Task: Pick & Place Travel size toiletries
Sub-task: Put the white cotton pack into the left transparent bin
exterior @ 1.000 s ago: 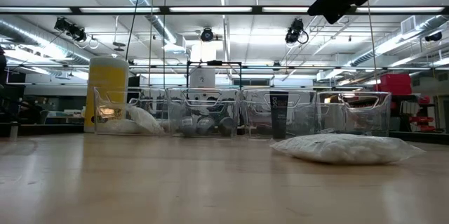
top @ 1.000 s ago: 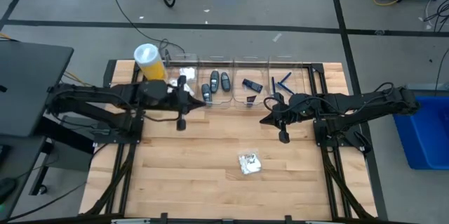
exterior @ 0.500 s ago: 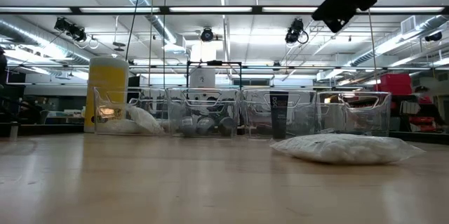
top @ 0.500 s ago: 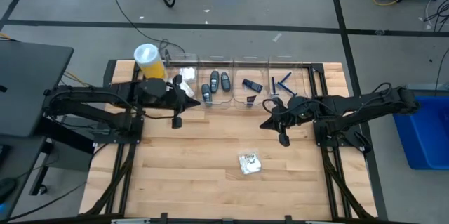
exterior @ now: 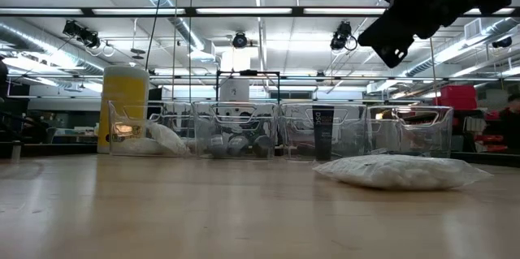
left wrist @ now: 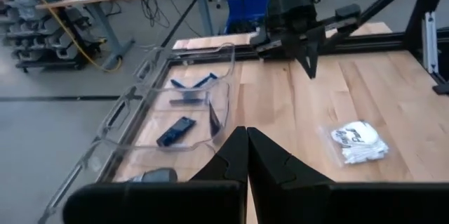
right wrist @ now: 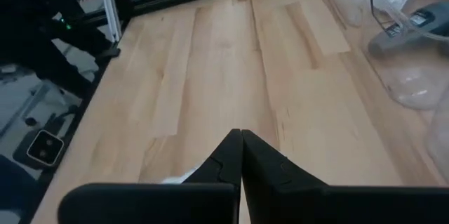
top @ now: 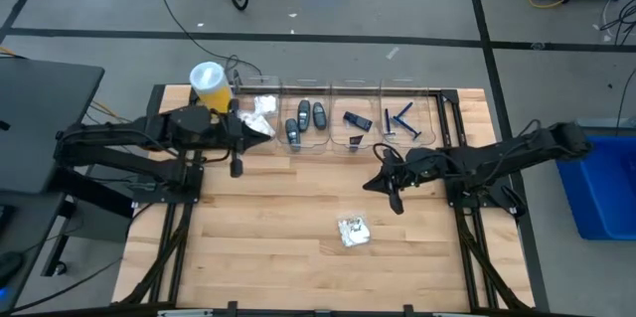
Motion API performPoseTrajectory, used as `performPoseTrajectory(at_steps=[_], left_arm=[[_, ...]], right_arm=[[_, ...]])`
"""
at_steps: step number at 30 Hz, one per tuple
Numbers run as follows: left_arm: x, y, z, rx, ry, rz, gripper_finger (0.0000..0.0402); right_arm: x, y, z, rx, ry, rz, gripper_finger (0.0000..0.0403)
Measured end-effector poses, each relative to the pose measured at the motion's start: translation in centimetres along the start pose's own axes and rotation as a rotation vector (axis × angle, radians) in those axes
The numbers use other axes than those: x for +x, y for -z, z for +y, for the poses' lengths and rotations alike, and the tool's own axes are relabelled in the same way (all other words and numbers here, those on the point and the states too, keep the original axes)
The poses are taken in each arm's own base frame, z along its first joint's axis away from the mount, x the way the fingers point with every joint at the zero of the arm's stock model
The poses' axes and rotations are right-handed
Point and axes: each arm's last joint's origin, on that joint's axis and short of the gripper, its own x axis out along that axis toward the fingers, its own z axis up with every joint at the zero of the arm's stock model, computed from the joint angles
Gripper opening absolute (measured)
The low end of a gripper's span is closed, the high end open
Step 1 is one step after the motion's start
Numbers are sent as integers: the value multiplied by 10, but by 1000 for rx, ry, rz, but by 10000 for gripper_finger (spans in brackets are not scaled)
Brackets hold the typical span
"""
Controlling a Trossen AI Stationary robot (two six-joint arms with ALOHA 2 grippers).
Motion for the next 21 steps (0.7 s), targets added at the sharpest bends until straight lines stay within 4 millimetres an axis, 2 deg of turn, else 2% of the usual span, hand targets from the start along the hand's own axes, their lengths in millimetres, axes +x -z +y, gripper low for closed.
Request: performPoseTrajectory(at_steps=[6,15,21], left_arm=[[-5,0,2,-19,-41,-2,3],[-6,0,3,-24,-69,-7,4],[-6,0,3,-30,-76,-7,7]], right_arm=[[10,8,4,-19,-54,66,8],[40,22,14,-43,-97,102,7],[52,35,14,41,-75,181,9]])
